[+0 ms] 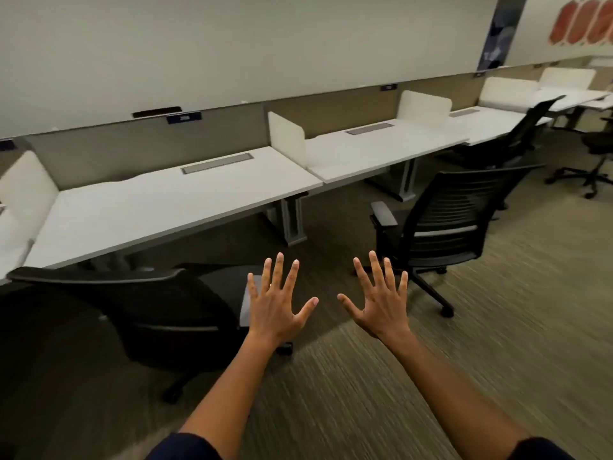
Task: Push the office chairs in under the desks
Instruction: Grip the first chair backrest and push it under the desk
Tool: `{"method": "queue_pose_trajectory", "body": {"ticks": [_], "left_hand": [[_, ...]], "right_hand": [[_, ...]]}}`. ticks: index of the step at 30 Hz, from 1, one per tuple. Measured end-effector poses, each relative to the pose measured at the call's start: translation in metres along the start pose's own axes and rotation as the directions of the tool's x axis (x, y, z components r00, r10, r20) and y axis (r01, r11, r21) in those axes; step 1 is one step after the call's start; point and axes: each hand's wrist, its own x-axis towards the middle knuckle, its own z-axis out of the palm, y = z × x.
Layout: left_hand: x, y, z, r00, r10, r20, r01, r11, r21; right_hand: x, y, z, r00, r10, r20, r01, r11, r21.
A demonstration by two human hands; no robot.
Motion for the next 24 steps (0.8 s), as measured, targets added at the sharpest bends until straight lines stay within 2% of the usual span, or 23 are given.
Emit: {"method": "queue_pose_trajectory", "body": {"ticks": [6,10,24], "left_hand": [[0.035,0.060,0.018,0.997,0.077,0.019,-0.077,0.997,-0.014],[0.068,0.106,0.035,0.990,0.131,0.041,-0.131,0.991,-0.008],[0.181,0.284,0.116,0.971,0.227,0.075,-0.224,0.973,-0.047]], "right_hand": [[0.004,0.074,-0.004,0.994,0.109,-0.019,-0.110,0.994,-0.029],[0.014,0.127,-0.007,0.986,0.167,-0.008,-0.167,0.986,0.012],[0.048,0.344,-0.024,0.959,0.281,0.018,-0.281,0.960,-0.023]]}}
